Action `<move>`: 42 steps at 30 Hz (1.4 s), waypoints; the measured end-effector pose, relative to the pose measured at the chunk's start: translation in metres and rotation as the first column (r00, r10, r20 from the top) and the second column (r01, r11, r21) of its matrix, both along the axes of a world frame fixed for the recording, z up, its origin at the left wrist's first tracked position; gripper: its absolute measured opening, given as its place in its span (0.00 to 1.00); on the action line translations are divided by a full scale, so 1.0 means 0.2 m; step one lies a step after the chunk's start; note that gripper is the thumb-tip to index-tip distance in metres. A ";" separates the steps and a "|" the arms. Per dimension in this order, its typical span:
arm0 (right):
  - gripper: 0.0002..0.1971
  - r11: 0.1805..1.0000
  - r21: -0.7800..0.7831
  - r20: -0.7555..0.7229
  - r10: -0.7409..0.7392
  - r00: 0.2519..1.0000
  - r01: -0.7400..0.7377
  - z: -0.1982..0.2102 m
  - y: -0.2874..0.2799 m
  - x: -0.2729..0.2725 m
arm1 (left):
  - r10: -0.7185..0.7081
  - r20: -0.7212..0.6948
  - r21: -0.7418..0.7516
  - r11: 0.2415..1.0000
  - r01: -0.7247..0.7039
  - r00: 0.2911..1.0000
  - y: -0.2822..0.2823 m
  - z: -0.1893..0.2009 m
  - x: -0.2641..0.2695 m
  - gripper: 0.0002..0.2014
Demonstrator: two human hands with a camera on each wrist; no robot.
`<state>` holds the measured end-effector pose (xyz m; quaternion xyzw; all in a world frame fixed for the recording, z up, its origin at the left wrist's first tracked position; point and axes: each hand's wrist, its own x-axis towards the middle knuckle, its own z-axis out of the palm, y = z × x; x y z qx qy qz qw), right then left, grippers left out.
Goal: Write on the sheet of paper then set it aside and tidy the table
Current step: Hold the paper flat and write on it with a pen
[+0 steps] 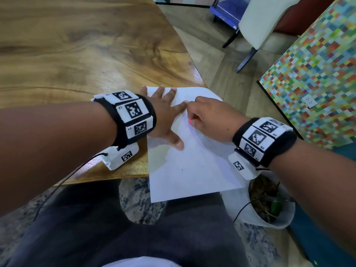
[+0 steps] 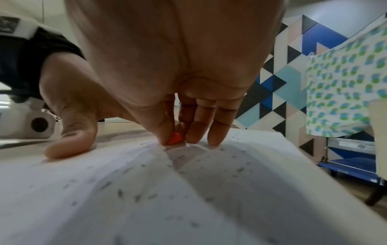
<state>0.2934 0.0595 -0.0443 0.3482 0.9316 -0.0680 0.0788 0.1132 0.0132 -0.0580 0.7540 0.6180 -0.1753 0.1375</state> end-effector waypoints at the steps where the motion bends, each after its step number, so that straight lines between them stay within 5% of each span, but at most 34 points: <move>1: 0.04 1.000 0.010 0.003 -0.010 1.000 0.010 0.00 0.03 -0.01 | 0.002 0.000 0.017 1.000 -0.002 1.000 0.02 0.01 0.00 0.63; 6: 0.02 0.994 0.046 -0.019 -0.096 0.995 0.097 -0.02 0.15 -0.04 | -0.062 -0.011 0.048 0.997 0.063 0.998 0.02 0.06 -0.01 0.52; 11: 0.02 0.992 0.020 0.007 -0.127 0.992 0.127 -0.01 0.13 -0.05 | -0.127 -0.073 -0.110 0.987 0.119 0.989 -0.02 0.03 -0.07 0.70; 16: 0.04 0.996 -0.025 -0.022 0.090 0.996 -0.091 0.02 -0.14 -0.06 | -0.126 -0.058 -0.140 0.983 0.117 0.990 -0.02 0.05 -0.06 0.70; 21: 0.17 0.958 -0.033 -0.021 0.283 0.959 -0.284 0.01 -0.35 -0.05 | -0.148 -0.073 -0.124 0.983 0.138 0.986 -0.02 0.02 -0.07 0.72; 27: 0.03 1.000 -0.007 -0.050 0.014 0.999 -0.014 0.02 -0.19 -0.08 | -0.126 -0.042 -0.135 0.984 0.120 0.991 -0.02 0.03 -0.08 0.70; 35: 0.10 0.982 -0.064 -0.107 0.169 0.980 -0.177 -0.03 -0.44 -0.07 | -0.120 -0.049 -0.123 0.986 0.114 0.992 -0.02 0.01 -0.08 0.72; 42: 0.03 0.999 -0.022 -0.031 -0.049 0.998 0.048 0.03 -0.31 -0.11 | -0.129 -0.039 -0.120 0.985 0.123 0.991 -0.03 0.02 -0.09 0.71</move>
